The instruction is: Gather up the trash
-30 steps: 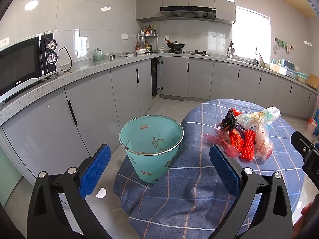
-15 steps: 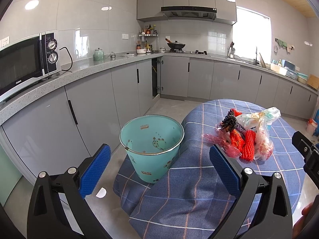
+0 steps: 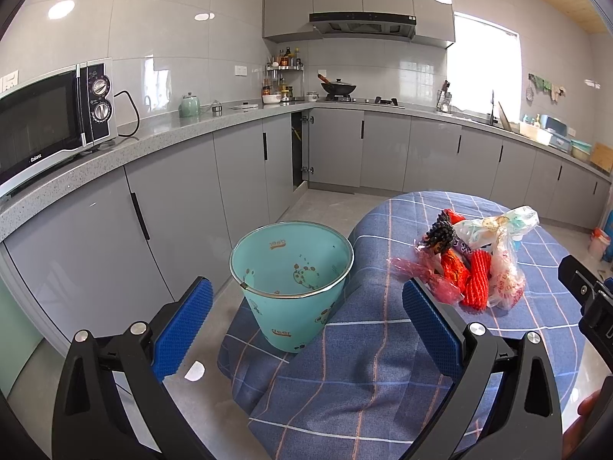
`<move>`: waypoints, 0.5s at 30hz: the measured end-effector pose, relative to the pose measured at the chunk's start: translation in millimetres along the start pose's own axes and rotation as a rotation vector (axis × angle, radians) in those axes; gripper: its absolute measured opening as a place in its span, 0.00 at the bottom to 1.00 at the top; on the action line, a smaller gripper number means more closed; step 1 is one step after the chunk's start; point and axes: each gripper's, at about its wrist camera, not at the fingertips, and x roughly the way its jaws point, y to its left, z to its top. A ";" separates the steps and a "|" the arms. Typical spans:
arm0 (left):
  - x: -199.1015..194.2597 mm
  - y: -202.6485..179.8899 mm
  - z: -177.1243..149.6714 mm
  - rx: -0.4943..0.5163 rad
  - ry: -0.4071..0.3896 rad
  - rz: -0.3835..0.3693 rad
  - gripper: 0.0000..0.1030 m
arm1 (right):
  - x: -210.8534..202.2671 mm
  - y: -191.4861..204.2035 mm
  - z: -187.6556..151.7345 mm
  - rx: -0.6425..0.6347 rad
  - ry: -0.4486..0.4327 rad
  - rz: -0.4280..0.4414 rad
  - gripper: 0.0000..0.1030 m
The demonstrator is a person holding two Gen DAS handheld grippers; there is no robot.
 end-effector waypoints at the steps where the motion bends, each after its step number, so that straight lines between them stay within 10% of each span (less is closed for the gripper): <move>1: 0.1 -0.2 0.0 0.000 0.000 -0.001 0.95 | 0.2 -0.1 -0.1 0.000 0.001 0.000 0.96; 15: -1.4 0.0 0.9 0.002 0.000 -0.001 0.95 | 3.7 -0.7 -1.0 -0.002 0.010 -0.007 0.96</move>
